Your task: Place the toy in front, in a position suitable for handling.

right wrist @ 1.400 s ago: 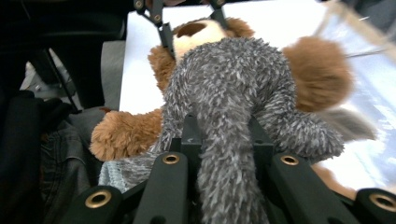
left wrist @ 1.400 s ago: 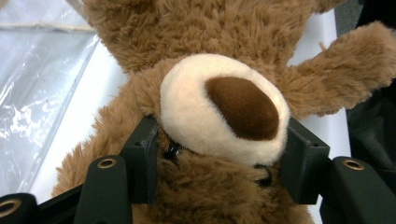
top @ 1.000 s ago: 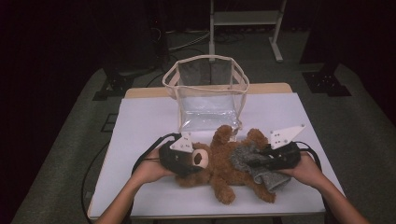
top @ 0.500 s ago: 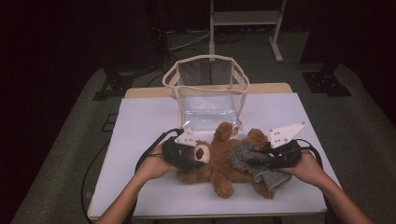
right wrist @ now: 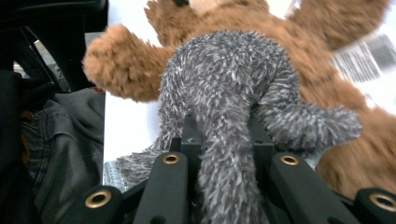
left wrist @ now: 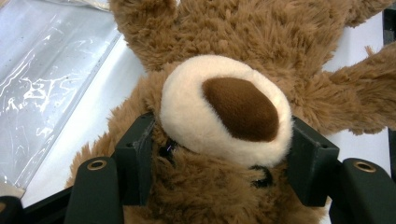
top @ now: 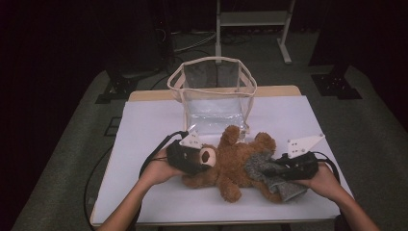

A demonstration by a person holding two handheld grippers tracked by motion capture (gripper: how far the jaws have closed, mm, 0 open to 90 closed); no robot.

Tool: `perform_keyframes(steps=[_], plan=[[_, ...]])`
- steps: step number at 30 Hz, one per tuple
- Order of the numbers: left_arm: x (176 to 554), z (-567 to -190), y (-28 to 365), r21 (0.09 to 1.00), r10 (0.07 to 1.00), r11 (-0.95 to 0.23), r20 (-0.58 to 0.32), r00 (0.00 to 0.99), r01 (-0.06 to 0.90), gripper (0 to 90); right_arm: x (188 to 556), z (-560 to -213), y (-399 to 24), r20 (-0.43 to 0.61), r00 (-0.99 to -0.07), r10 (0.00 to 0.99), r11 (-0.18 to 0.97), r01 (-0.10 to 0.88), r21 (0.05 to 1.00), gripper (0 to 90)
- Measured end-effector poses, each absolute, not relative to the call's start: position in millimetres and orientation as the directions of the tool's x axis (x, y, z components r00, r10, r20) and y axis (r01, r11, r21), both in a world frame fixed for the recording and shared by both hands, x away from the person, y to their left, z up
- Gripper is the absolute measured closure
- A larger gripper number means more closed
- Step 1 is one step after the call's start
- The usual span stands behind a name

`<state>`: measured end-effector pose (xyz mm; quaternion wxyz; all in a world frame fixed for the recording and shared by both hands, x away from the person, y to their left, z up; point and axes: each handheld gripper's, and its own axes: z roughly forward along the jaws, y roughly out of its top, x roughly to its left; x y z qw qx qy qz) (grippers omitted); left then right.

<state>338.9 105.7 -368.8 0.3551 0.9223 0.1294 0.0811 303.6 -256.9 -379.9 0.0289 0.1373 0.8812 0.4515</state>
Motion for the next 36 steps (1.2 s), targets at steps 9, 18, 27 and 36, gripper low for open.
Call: perform_keyframes(steps=[9, 18, 27, 36], plan=[[338.9, -367.1, 102.0, 0.663, 0.284, -0.731, 0.077, 0.956, 0.164, 34.7, 310.1, -360.3, -251.0, 0.027, -0.964, 0.264, 0.563, 0.177, 0.807, 74.2], [338.3, -369.5, 107.0, 0.672, 0.293, -0.722, 0.078, 0.953, 0.167, 34.7, 321.7, -357.2, -213.4, -0.009, -0.980, 0.198, 0.594, 0.113, 0.796, 74.2], [336.2, -368.2, 104.2, 0.667, 0.291, -0.727, 0.086, 0.953, 0.161, 34.7, 316.1, -376.5, -255.9, 0.052, -0.952, 0.302, 0.567, 0.223, 0.793, 74.3], [334.2, -367.9, 103.1, 0.664, 0.276, -0.734, 0.099, 0.956, 0.143, 34.4, 327.0, -357.5, -236.3, 0.021, -0.964, 0.264, 0.554, 0.170, 0.815, 74.2]])
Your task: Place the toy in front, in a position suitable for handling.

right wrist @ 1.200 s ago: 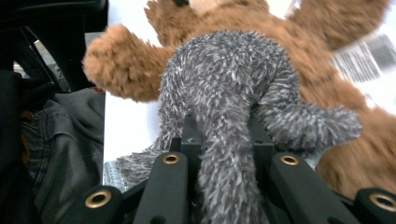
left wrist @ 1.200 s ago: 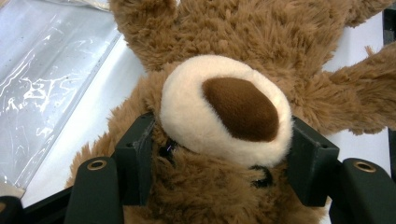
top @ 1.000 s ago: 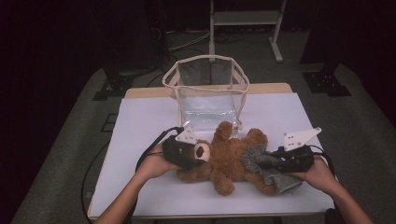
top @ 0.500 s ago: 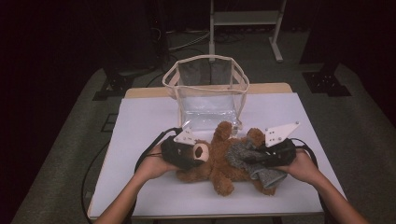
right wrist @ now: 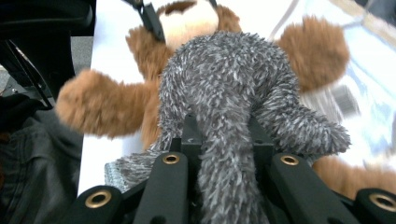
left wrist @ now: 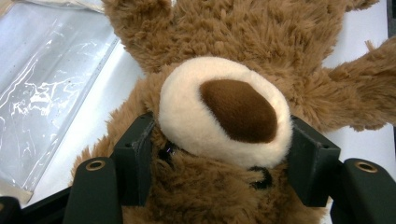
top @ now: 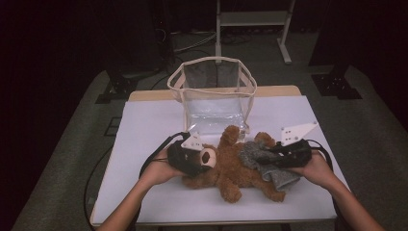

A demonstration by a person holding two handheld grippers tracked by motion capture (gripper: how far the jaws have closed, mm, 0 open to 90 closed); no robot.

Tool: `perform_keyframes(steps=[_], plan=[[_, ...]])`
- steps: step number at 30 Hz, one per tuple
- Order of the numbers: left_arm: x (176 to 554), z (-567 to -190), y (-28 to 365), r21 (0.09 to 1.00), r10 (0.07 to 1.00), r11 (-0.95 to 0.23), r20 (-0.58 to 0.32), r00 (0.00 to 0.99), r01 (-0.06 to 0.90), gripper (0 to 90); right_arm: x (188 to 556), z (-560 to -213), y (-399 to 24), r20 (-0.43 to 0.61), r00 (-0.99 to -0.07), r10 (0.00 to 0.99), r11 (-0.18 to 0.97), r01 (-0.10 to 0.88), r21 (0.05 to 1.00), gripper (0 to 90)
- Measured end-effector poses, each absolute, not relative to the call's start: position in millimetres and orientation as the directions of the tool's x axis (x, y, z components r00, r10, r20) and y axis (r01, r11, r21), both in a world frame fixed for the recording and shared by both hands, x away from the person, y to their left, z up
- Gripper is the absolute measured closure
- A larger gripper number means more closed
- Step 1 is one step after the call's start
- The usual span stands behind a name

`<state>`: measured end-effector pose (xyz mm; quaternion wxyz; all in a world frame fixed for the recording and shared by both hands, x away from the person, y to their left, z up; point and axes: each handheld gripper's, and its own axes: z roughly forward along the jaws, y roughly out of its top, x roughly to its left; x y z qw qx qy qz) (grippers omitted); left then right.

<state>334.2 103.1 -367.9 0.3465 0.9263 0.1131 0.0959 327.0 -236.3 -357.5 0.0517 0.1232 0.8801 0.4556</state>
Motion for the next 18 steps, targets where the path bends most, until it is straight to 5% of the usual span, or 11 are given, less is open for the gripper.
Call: perform_keyframes(steps=[12, 18], plan=[[330.3, -359.7, 100.5, 0.658, 0.241, -0.747, 0.135, 0.961, 0.095, 23.3, 328.2, -369.3, -239.1, 0.046, -0.959, 0.278, 0.543, 0.196, 0.817, 74.2], [331.4, -362.0, 99.5, 0.645, 0.221, -0.759, 0.127, 0.967, 0.088, 35.3, 327.6, -373.7, -255.5, 0.065, -0.948, 0.311, 0.538, 0.232, 0.811, 74.2]])
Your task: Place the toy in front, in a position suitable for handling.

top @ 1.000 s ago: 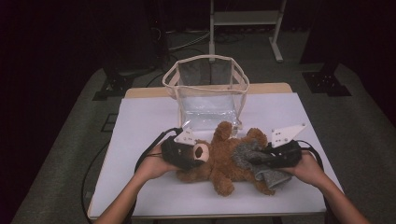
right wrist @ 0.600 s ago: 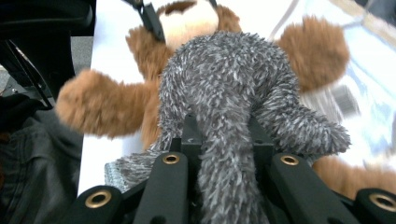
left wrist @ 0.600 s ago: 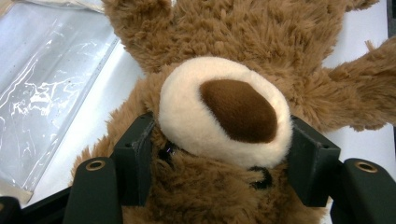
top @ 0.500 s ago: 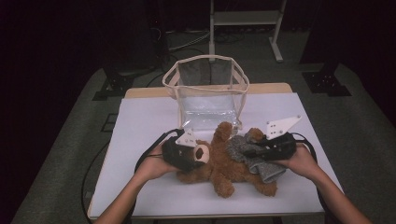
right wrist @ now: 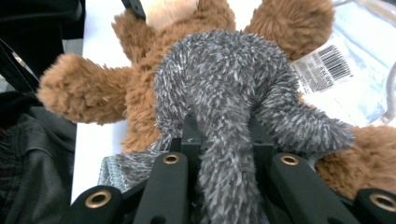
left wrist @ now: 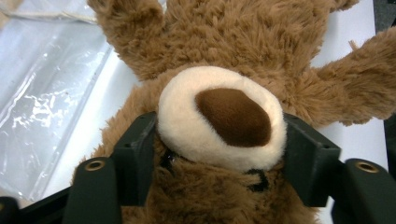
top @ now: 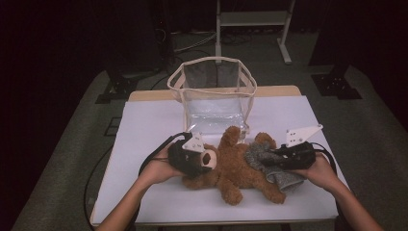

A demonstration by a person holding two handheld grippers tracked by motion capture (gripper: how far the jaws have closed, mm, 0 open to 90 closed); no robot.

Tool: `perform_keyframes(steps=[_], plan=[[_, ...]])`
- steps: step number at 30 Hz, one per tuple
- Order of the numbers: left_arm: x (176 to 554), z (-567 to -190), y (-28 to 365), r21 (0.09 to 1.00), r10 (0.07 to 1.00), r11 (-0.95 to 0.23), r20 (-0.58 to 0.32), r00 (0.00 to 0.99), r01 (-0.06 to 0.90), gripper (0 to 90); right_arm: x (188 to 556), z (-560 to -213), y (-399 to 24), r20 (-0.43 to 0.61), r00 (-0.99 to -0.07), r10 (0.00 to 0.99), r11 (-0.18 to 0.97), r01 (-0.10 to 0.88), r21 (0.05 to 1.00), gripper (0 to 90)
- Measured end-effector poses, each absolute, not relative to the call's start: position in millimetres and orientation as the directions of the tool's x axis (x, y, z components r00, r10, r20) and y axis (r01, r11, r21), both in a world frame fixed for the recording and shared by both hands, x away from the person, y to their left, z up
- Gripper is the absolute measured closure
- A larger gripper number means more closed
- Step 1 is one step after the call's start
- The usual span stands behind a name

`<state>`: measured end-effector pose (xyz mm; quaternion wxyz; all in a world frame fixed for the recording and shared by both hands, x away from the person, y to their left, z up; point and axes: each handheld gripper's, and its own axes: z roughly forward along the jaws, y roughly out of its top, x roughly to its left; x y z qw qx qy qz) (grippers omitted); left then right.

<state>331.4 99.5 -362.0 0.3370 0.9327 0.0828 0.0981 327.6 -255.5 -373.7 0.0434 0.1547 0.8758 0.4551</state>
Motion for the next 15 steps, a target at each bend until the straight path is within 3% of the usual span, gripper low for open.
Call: perform_keyframes(steps=[8, 15], plan=[[330.5, -363.5, 97.4, 0.661, 0.245, -0.743, 0.125, 0.961, 0.104, 37.3, 335.2, -345.7, -219.8, -0.001, -0.971, 0.240, 0.561, 0.138, 0.816, 74.2], [335.0, -362.5, 99.3, 0.664, 0.263, -0.737, 0.106, 0.959, 0.128, 37.2, 337.6, -350.3, -191.1, -0.010, -0.982, 0.190, 0.602, 0.108, 0.791, 74.2]])
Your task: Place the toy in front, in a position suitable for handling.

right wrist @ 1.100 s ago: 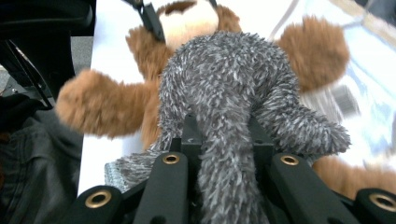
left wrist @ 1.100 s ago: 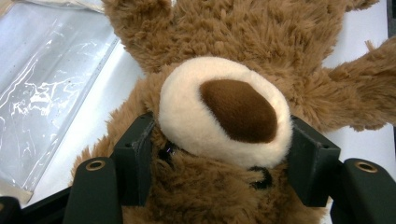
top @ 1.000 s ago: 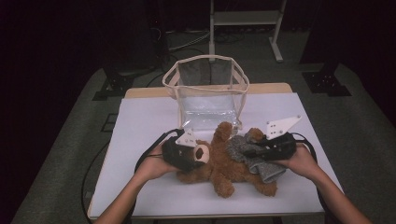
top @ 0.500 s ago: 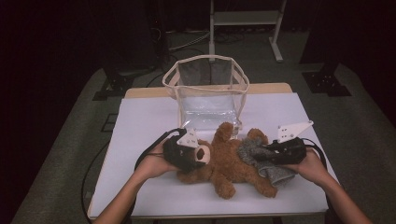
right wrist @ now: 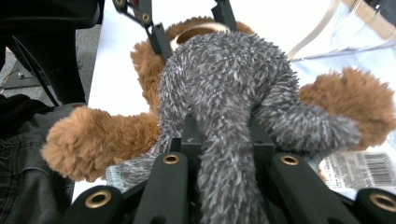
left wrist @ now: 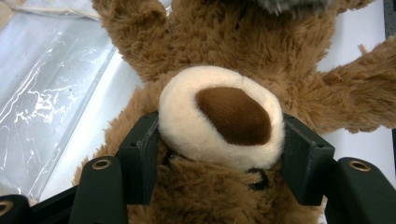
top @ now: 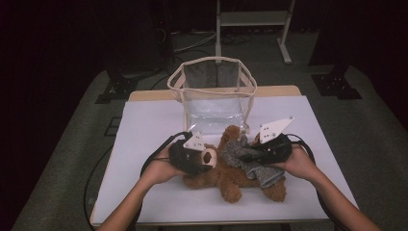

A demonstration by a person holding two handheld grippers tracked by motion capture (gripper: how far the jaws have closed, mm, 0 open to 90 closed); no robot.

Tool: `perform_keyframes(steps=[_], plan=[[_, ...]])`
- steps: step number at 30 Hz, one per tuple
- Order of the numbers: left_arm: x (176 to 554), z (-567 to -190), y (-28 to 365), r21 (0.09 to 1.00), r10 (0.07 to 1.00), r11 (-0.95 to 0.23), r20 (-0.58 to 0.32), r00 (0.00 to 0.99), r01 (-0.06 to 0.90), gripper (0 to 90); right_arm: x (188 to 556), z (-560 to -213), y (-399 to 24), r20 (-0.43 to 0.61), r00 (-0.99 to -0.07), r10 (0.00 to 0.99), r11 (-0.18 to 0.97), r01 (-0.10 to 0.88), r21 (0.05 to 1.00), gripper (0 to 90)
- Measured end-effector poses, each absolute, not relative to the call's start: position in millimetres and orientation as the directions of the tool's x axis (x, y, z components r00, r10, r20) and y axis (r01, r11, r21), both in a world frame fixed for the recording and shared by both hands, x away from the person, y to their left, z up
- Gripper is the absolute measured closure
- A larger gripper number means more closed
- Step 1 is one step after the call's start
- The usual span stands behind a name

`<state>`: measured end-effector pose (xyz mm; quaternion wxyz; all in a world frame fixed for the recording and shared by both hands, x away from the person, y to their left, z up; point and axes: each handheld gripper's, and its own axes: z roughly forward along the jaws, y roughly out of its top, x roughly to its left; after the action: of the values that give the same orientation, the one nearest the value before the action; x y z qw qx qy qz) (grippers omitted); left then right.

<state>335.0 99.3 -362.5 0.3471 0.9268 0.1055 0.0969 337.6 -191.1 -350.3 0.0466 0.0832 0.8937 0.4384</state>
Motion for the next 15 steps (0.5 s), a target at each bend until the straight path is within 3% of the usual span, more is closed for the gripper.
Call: perform_keyframes(steps=[6, 11, 15], plan=[[335.4, -358.6, 103.0, 0.664, 0.245, -0.739, 0.107, 0.964, 0.114, 30.7, 338.8, -357.8, -215.4, 0.012, -0.968, 0.250, 0.607, 0.166, 0.777, 74.3], [337.1, -361.1, 103.1, 0.672, 0.257, -0.729, 0.091, 0.962, 0.131, 38.6, 336.2, -353.1, -222.0, 0.021, -0.964, 0.266, 0.602, 0.183, 0.777, 74.2], [340.8, -355.4, 98.3, 0.688, 0.278, -0.710, 0.074, 0.958, 0.153, 40.4, 330.2, -340.7, -201.8, 0.006, -0.979, 0.203, 0.605, 0.131, 0.785, 74.2]])
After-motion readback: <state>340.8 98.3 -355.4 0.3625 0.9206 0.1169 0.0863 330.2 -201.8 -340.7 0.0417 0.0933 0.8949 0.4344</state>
